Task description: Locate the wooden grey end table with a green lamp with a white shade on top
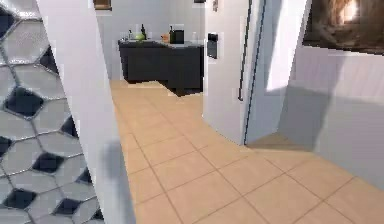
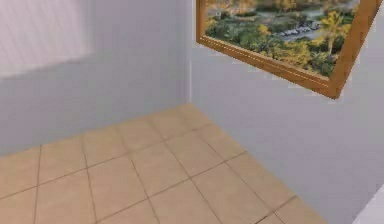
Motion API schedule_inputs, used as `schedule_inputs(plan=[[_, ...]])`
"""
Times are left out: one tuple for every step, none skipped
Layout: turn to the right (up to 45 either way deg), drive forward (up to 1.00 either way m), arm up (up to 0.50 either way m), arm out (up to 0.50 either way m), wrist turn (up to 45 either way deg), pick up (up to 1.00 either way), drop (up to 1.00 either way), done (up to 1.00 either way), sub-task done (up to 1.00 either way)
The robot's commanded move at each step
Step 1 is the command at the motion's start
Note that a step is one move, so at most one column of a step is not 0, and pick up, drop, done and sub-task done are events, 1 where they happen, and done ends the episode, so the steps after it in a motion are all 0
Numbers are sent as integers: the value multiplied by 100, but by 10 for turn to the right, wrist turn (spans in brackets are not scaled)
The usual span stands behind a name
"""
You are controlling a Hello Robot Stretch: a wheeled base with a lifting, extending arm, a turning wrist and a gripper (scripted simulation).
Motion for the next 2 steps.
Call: schedule_inputs(plan=[[-450,0,0,0,0,0,0,0,0],[-450,0,0,0,0,0,0,0,0]])
